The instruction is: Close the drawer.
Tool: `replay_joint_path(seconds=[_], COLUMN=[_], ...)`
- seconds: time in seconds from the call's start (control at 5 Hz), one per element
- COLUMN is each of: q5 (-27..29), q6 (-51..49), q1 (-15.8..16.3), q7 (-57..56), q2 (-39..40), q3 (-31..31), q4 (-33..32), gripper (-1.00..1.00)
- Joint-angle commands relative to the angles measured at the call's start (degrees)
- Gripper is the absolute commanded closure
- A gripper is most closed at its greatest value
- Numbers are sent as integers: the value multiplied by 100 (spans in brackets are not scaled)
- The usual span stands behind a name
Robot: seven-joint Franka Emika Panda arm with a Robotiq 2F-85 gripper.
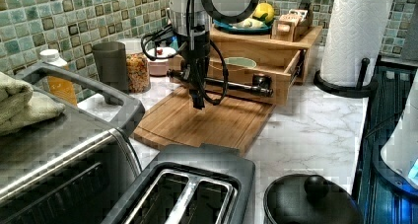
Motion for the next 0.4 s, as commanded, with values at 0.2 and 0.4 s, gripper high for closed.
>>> replay_joint_path(seconds=[0.2,0.4], q5=[110,62], q6=[-231,26], q1=[-77,-269], q7=[-78,-383], q2=[-102,-118], q3=[-41,-194], q4=[298,195], gripper=[100,100])
